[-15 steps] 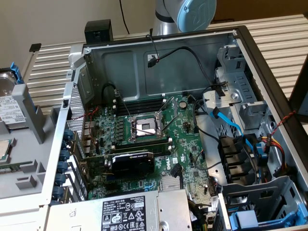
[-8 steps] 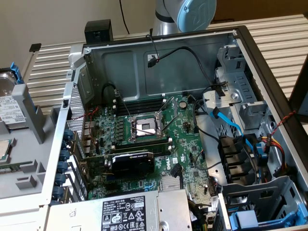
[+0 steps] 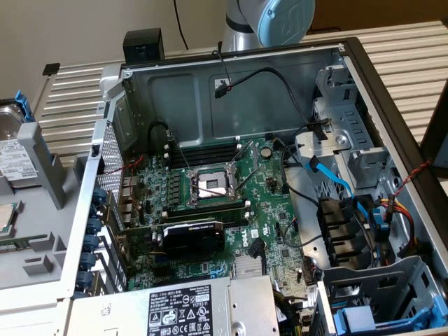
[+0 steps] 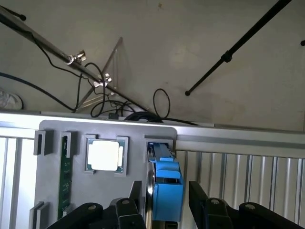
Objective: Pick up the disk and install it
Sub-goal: 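Pick up the disk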
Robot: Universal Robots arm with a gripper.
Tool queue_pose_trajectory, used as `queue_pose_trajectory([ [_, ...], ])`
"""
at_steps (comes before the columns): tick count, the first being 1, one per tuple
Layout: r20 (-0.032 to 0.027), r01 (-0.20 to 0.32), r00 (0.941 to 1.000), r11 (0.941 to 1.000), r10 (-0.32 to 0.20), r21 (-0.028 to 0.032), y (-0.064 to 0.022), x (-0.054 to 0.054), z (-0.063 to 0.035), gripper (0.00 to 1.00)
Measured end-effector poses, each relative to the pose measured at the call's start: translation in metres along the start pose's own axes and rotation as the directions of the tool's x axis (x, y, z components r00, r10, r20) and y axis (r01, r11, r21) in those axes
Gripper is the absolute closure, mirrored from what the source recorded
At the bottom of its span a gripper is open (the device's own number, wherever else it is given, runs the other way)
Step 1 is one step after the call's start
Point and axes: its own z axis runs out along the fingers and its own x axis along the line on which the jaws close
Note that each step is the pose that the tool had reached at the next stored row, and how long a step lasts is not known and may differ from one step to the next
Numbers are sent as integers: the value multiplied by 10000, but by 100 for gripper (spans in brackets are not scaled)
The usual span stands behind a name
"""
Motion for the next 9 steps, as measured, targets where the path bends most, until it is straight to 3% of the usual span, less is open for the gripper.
queue_pose_trajectory([
  [1, 0, 1, 10000, 10000, -1, -1, 0, 4, 0, 51],
  [9, 0, 0, 10000, 10000, 0, 0, 1, 21, 0, 51],
])
